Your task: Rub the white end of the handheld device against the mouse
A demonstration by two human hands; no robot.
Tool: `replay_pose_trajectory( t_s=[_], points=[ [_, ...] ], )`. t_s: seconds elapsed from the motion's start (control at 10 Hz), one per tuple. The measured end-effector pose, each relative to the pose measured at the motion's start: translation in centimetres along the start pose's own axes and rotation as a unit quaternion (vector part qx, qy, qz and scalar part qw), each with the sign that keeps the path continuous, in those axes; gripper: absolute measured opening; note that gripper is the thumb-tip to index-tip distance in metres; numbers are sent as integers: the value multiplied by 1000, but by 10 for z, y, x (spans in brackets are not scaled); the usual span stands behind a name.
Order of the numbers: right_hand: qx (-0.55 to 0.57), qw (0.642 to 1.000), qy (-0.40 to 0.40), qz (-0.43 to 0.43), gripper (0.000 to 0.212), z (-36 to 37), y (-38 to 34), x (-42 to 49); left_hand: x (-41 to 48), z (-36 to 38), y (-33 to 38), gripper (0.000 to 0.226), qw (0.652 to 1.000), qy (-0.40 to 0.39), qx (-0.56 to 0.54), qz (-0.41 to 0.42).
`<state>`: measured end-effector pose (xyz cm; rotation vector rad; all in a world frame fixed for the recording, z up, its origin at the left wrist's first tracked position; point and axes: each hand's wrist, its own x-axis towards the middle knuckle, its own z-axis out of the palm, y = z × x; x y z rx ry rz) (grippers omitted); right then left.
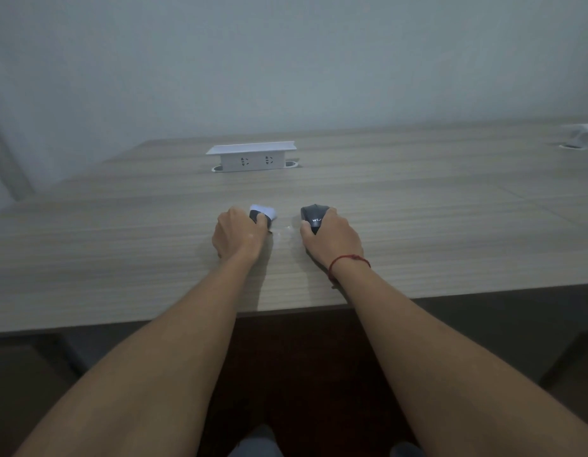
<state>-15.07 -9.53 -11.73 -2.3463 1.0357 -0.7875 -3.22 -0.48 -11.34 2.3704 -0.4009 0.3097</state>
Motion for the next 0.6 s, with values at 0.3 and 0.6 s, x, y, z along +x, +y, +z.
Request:
replay_pose_trajectory(
  t_s=[0.3, 0.6],
  points=[
    [3, 1000, -2, 0, 60, -2, 0, -5, -9, -9, 4, 44, 1000, 4, -9, -11],
    [-77, 996, -47, 7, 96, -17, 14, -34, -45, -25, -10, 69, 990, 5, 126, 61]
  ],
)
